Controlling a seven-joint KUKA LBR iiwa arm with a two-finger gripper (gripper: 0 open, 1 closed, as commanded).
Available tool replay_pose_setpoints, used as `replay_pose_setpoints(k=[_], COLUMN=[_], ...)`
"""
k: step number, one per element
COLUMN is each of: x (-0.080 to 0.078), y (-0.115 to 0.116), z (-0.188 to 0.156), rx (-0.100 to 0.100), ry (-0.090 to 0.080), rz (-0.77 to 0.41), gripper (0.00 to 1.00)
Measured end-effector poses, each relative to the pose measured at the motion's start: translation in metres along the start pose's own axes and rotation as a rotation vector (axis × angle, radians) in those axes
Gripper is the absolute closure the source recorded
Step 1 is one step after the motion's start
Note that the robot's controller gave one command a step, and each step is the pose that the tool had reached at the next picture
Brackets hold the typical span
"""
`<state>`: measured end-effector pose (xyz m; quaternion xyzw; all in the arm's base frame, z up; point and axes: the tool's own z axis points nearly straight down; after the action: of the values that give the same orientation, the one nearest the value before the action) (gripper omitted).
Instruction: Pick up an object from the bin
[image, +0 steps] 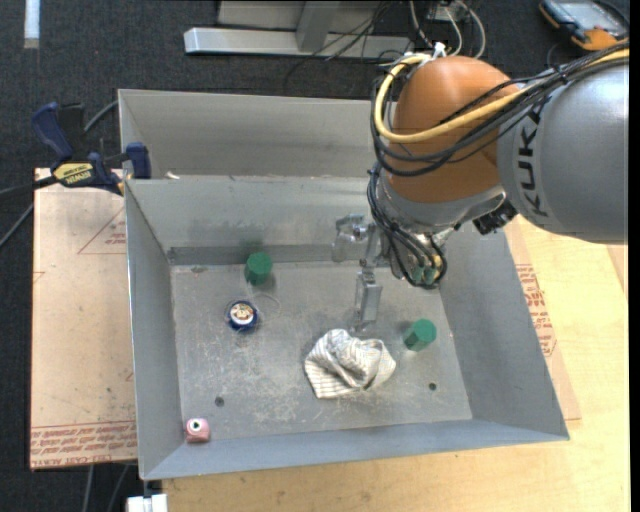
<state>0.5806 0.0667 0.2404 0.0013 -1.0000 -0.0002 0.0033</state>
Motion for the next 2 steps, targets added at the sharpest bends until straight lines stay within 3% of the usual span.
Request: replay_pose_setpoints(k=[1, 2], x=[-0.001, 0.018], y=[0.000, -0.016], z=[-0.005, 0.088], rx=[-0.001, -0.002], ry=[-0.008, -0.005], rz=[0.002, 0.093], gripper=[0.00, 0.00])
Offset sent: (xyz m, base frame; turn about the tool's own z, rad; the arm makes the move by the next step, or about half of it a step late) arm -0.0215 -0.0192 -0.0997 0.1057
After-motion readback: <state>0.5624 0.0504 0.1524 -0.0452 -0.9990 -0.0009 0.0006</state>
